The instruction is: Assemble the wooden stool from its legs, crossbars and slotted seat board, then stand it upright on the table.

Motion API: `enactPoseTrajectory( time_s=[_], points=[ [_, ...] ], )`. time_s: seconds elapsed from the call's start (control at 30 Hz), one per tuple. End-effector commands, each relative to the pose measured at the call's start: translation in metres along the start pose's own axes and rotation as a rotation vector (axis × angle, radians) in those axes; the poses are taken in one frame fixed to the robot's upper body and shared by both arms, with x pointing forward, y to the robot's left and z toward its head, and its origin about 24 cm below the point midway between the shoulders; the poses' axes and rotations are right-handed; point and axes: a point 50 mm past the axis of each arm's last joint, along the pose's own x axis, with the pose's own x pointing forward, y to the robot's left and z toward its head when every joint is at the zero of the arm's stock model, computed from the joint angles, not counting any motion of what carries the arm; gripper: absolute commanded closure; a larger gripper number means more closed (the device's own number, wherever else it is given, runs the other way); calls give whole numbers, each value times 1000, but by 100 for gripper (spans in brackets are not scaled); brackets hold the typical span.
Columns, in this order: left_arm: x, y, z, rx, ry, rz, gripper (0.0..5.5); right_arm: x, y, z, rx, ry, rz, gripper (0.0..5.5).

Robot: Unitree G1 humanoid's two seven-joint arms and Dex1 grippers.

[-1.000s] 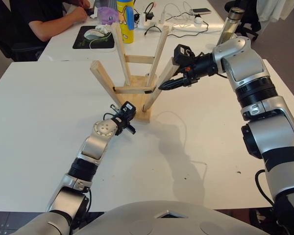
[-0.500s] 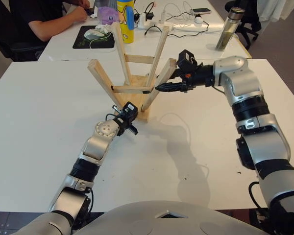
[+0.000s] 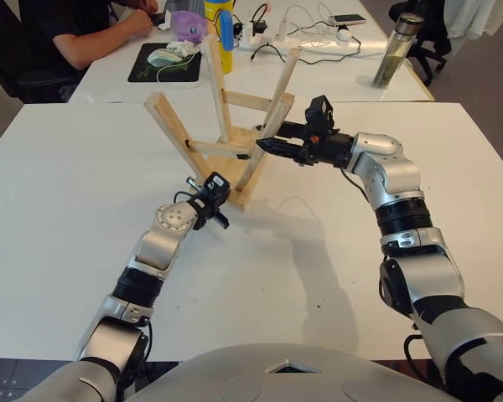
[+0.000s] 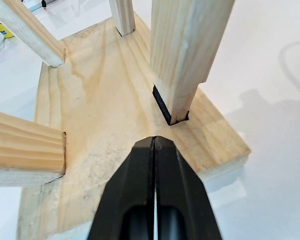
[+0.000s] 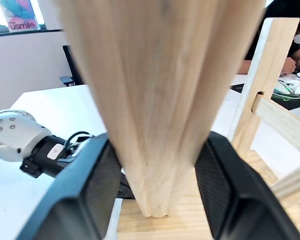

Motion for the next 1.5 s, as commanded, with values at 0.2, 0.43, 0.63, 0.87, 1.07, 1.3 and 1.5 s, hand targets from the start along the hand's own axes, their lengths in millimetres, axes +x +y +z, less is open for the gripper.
enactPoseTrajectory(
  time_s=[0.2, 0.43, 0.63, 0.87, 1.07, 1.3, 1.5],
  points=[
    [6, -27, -34, -64, 148, -150, 550, 15, 29, -46, 83, 206, 111, 343],
    [8, -28, -33, -64, 144, -152, 550, 20, 21, -52, 97, 254, 53, 343],
    [9, -29, -32, -64, 142, -153, 550, 29, 17, -57, 108, 287, 57, 343],
    [6, -6, -20, -99, 26, -14, 550, 21, 21, -61, 106, 313, 99, 343],
    [-9, 17, -19, -77, 4, 48, 550, -3, 31, -67, 148, 366, 146, 343],
    [-55, 28, -8, -50, -16, -172, 550, -27, 45, -44, 137, 349, 175, 343],
    [-84, 36, 28, 17, -124, -243, 550, -43, 54, -25, 96, 370, 167, 343]
  ],
)
